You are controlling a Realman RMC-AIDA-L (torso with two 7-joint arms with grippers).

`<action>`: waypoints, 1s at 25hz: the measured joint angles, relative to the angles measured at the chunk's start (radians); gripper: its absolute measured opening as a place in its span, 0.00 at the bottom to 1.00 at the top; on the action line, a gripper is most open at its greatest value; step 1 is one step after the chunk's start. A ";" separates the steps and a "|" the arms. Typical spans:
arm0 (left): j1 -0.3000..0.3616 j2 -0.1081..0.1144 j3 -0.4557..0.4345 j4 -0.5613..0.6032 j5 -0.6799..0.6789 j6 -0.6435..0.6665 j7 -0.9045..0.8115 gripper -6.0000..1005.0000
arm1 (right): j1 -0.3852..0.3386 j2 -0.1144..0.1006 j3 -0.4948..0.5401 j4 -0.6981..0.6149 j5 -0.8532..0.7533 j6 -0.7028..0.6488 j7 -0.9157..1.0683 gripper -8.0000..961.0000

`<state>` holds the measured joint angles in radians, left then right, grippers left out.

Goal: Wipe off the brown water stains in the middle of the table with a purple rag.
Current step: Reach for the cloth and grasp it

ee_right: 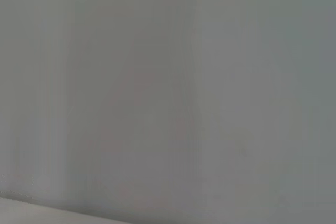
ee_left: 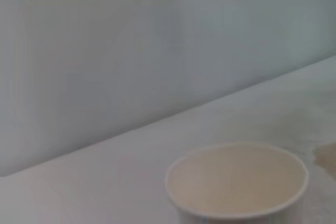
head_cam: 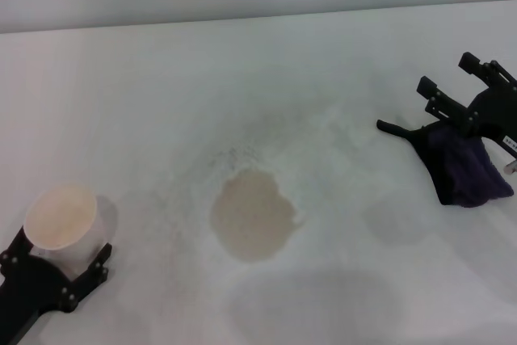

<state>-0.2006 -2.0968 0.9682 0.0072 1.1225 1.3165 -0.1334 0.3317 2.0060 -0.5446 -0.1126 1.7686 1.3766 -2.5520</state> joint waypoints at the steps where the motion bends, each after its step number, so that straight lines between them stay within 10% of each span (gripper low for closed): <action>1: 0.009 -0.001 0.000 0.000 -0.004 0.012 0.000 0.88 | -0.002 0.000 0.000 -0.003 0.000 0.000 0.004 0.89; 16: 0.158 -0.001 0.001 -0.113 -0.190 0.230 0.067 0.88 | -0.025 -0.004 0.013 -0.117 0.017 -0.013 0.151 0.89; 25: 0.164 0.003 -0.002 -0.166 -0.400 0.366 -0.061 0.88 | -0.031 -0.004 -0.055 -0.508 -0.273 -0.181 0.904 0.89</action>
<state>-0.0369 -2.0935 0.9664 -0.1592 0.7223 1.6820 -0.1941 0.3008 2.0018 -0.5995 -0.6203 1.4952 1.1953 -1.6475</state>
